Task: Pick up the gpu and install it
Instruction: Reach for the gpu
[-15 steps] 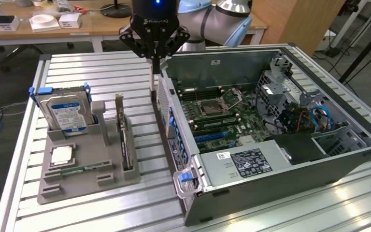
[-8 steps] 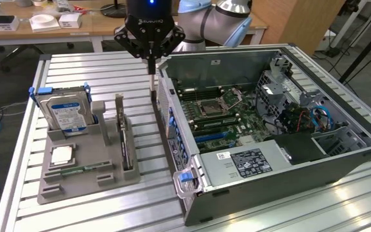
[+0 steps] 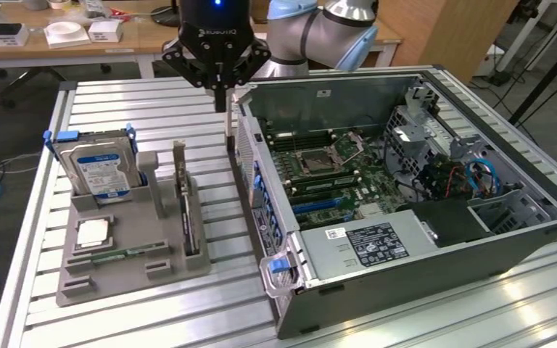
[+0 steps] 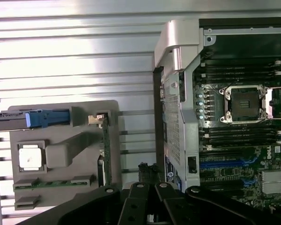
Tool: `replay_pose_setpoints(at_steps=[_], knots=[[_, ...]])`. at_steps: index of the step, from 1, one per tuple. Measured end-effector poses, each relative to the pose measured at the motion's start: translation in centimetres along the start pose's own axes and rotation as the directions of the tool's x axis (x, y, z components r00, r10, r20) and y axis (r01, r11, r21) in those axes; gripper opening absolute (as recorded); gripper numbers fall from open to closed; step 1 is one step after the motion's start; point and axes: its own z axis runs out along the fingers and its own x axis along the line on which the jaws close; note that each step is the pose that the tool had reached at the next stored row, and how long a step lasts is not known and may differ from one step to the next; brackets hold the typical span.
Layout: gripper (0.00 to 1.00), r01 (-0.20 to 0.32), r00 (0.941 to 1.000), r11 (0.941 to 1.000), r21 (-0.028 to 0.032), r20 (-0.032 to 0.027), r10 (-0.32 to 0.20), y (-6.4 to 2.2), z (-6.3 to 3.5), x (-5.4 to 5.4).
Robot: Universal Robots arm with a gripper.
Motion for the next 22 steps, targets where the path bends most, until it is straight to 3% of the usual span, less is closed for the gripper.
replay_pose_setpoints(at_steps=[22], knots=[[0.11, 0.000, 1.0000, 1.0000, 0.0000, 0.0000, 0.000, -0.21, -0.08, 2.8]])
